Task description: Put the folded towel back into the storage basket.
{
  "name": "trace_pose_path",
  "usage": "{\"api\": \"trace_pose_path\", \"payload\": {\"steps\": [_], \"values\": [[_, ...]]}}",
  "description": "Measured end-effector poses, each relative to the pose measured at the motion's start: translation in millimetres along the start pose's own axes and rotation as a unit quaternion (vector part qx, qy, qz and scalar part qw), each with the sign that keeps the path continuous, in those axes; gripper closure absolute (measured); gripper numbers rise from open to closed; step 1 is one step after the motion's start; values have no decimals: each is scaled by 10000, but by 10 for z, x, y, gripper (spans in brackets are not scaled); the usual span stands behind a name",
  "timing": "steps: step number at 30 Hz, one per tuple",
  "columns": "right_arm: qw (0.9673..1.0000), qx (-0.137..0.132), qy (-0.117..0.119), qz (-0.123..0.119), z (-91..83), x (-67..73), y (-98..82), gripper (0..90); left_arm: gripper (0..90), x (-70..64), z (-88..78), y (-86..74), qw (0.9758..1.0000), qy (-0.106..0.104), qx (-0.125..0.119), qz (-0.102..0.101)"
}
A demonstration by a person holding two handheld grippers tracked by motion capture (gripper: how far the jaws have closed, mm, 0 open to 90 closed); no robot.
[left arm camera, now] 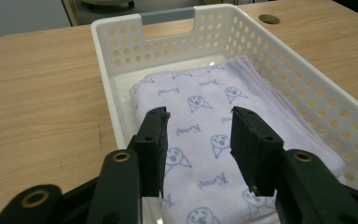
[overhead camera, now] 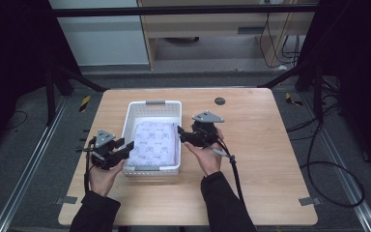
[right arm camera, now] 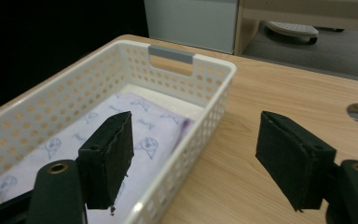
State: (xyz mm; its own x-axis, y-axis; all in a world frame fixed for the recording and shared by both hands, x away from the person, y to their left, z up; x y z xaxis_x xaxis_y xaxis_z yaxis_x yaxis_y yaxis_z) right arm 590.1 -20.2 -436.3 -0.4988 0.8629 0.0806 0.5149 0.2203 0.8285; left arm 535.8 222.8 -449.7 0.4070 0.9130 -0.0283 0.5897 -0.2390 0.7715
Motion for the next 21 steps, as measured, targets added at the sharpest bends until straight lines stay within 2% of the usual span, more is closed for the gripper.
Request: {"api": "trace_pose_path", "payload": {"steps": [4,12,14,15,16,17,21], "values": [[10000,33,3,3,-165,-144,-128,241,508,-19,-25,-18,10000,-8,-22,58],[9996,28,65,275,-510,-459,-361,174,438,-23,-96,-74,9997,99,-173,173],[9996,15,36,291,-548,-506,-393,171,422,-17,-98,-82,9997,113,-161,167],[9996,27,-34,295,-618,-598,-469,163,414,-9,-103,-99,9997,120,-150,143],[9996,27,-34,295,-618,-598,-469,163,407,-9,-103,-99,9997,120,-150,143],[9995,28,-100,307,-692,-701,-568,148,401,0,-112,-118,9997,124,-150,139],[9991,56,-227,346,-808,-894,-753,139,377,33,-136,-145,9997,145,-142,124]]}}
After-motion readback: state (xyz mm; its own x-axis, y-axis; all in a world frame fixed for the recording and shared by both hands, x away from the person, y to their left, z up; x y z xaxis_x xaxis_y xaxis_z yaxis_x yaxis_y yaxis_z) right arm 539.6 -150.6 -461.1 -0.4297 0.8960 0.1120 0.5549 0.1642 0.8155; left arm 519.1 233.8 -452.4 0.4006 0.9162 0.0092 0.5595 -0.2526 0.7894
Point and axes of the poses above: each handheld gripper's, and its own axes: z roughly forward along the jaws, y roughly out of its top, x roughly to its left, the point moved 8 cm from there along z, roughly forward along the jaws, and after that the axes turned 9 degrees about x, right-handed, at the moved point
